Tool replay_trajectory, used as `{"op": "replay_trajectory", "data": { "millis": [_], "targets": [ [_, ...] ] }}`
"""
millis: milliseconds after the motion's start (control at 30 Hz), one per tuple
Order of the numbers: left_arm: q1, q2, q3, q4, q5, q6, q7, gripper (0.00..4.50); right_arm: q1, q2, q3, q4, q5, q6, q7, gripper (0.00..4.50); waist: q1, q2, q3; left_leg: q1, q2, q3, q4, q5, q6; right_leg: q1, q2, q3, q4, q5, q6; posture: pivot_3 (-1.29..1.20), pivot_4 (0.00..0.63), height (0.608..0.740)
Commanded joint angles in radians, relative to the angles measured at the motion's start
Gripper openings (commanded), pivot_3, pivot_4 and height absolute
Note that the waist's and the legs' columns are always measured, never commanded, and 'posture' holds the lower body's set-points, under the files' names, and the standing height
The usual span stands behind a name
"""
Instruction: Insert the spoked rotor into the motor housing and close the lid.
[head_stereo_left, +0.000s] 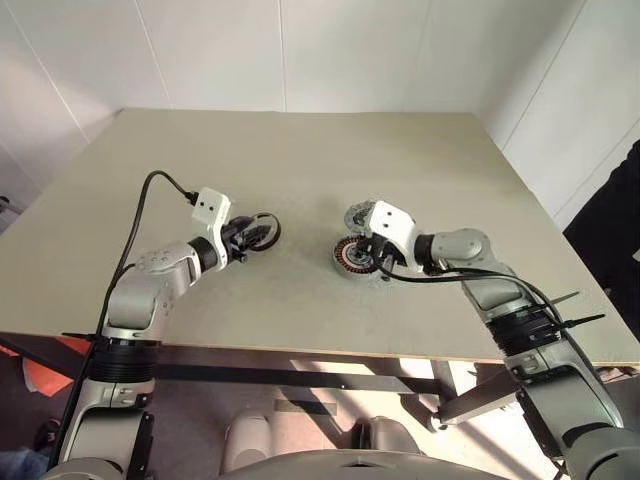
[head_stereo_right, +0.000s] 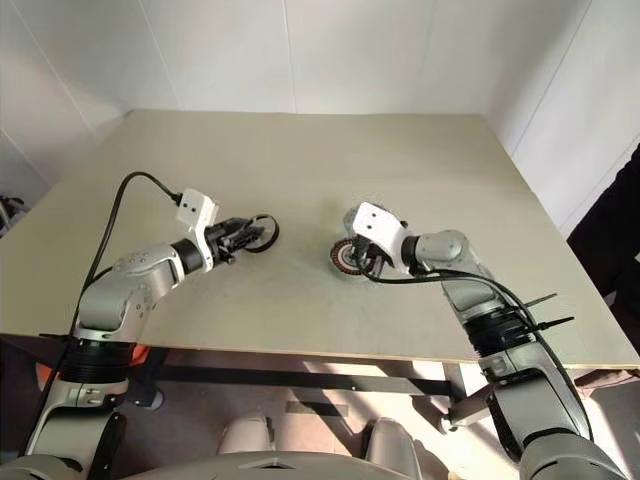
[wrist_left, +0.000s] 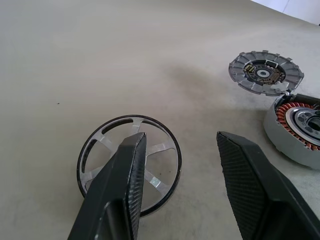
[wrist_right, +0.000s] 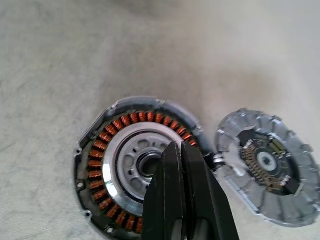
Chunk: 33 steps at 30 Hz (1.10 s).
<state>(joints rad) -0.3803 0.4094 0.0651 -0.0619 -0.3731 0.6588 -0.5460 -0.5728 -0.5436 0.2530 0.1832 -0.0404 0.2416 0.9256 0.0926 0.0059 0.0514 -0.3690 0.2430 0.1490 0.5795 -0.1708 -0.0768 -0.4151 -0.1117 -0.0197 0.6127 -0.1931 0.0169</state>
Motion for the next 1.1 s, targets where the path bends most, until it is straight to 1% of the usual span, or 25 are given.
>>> {"op": "replay_trajectory", "data": {
  "millis": [33,600,967,1100],
  "targets": [
    [-0.009,0.003,0.024,-0.021,-0.007,-0.021,0.005,2.39,-0.048,-0.005,-0.040,-0.055,0.031,-0.002,0.010,0.04,-0.001,0.000,0.000,0.000,0.000,0.000,0.000,0.000,0.000,0.000,0.000,0.000,0.000,0.000,0.000,0.00,0.000,0.740],
    [-0.009,0.013,0.030,-0.021,-0.003,-0.018,0.009,2.39,0.021,0.031,0.027,0.096,-0.037,-0.034,-0.023,0.04,0.000,0.000,0.000,0.001,0.000,0.000,0.000,0.000,0.000,0.000,0.000,0.000,0.000,0.000,0.000,0.00,0.000,0.740],
    [-0.007,0.008,0.026,-0.014,0.000,-0.024,0.009,2.39,-0.040,0.011,-0.012,0.014,-0.011,-0.030,-0.005,0.04,0.000,0.000,0.000,0.000,0.000,0.000,0.000,0.000,0.000,0.000,0.000,0.000,0.000,0.000,0.000,0.00,0.000,0.740],
    [-0.007,0.008,0.026,-0.011,0.000,-0.026,0.009,2.39,-0.039,0.005,-0.013,-0.011,-0.008,-0.020,-0.004,0.04,0.000,0.000,0.000,0.000,0.000,0.000,0.000,0.000,0.000,0.000,0.000,0.000,0.000,0.000,0.000,0.00,0.000,0.740]
  ]
}}
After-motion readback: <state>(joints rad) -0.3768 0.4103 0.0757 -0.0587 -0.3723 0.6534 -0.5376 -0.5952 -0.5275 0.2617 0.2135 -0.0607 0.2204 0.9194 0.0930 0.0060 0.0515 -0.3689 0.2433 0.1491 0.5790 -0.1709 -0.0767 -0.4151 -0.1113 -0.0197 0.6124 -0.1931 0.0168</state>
